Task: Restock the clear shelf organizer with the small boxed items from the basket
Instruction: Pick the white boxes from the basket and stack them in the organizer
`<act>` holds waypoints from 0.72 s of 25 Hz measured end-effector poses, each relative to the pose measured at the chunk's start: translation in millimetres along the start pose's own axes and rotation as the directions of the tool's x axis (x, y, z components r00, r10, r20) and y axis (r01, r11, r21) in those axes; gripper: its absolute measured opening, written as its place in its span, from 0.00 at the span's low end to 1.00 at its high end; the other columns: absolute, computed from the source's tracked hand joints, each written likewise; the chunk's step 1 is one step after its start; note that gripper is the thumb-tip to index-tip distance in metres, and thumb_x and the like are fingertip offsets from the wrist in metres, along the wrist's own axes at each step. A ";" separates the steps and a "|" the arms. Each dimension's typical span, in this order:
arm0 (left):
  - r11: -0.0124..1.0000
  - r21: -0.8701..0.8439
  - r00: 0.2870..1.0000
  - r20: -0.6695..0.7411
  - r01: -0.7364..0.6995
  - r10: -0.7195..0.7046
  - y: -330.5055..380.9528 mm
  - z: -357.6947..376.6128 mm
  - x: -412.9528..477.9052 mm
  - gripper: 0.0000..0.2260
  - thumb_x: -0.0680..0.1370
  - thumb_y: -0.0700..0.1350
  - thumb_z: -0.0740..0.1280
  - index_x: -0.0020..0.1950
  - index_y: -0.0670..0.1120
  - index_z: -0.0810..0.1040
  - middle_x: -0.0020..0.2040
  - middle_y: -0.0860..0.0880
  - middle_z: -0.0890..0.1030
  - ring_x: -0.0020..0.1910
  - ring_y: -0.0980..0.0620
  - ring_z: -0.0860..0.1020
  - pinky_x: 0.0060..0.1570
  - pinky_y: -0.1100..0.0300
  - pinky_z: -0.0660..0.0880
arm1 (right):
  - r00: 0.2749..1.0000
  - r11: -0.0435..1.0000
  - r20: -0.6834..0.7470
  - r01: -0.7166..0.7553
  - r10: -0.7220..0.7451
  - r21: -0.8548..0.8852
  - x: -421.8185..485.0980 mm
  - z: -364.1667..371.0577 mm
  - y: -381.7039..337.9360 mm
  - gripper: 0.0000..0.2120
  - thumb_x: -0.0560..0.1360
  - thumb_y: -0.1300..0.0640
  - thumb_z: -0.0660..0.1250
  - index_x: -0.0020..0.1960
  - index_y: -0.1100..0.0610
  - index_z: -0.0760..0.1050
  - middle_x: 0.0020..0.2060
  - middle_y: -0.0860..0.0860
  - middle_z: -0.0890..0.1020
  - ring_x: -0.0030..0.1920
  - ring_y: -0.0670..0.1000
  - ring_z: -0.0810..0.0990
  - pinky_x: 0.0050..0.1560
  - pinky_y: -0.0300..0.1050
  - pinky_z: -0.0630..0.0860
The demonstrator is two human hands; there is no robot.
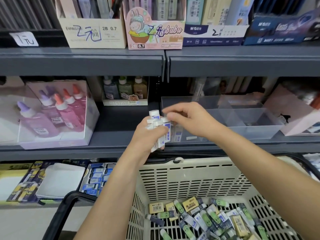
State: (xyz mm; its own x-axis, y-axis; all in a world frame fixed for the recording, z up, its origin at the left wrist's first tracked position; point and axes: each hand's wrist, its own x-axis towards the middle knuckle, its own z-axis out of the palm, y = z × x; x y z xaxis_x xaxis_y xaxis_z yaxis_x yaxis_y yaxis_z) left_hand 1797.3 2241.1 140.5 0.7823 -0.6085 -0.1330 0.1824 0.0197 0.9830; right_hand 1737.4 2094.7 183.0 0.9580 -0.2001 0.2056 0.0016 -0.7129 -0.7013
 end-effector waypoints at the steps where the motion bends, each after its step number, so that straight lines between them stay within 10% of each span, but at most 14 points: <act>1: 1.000 0.000 1.000 0.015 0.001 -0.001 1.1 1.6 -0.3 0.11 0.74 0.37 0.68 0.54 0.46 0.75 0.42 0.45 0.81 0.36 0.50 0.81 0.26 0.60 0.73 | 1.000 1.000 0.019 0.022 -0.022 -0.016 -2.7 2.4 -2.4 0.09 0.76 0.56 0.64 0.51 0.53 0.81 0.43 0.42 0.81 0.42 0.41 0.79 0.50 0.39 0.75; 10: 0.988 -0.128 0.968 -0.247 -0.083 0.050 -2.3 -1.2 14.6 0.09 0.74 0.38 0.68 0.48 0.49 0.72 0.37 0.50 0.82 0.43 0.50 0.83 0.24 0.60 0.70 | 0.923 0.993 -0.365 -0.117 0.117 0.024 17.3 -26.0 18.2 0.07 0.76 0.60 0.64 0.44 0.50 0.78 0.38 0.49 0.81 0.36 0.46 0.79 0.43 0.35 0.73; 18: 0.997 -0.031 0.939 -0.339 -0.067 0.052 -12.7 1.0 27.3 0.09 0.73 0.39 0.67 0.47 0.51 0.71 0.38 0.52 0.81 0.42 0.52 0.83 0.28 0.60 0.72 | 0.962 0.921 -0.118 -0.272 0.248 -0.278 35.2 -5.0 38.0 0.09 0.77 0.61 0.60 0.49 0.52 0.77 0.43 0.48 0.79 0.48 0.51 0.77 0.48 0.39 0.72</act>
State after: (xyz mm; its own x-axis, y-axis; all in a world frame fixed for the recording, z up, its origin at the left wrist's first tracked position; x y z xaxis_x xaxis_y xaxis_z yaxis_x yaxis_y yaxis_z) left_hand 1815.7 2223.4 124.6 0.9463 -0.3015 -0.1165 0.1483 0.0849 0.9853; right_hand 1769.7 2057.3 167.0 0.8877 -0.4484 0.1041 -0.3387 -0.7893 -0.5121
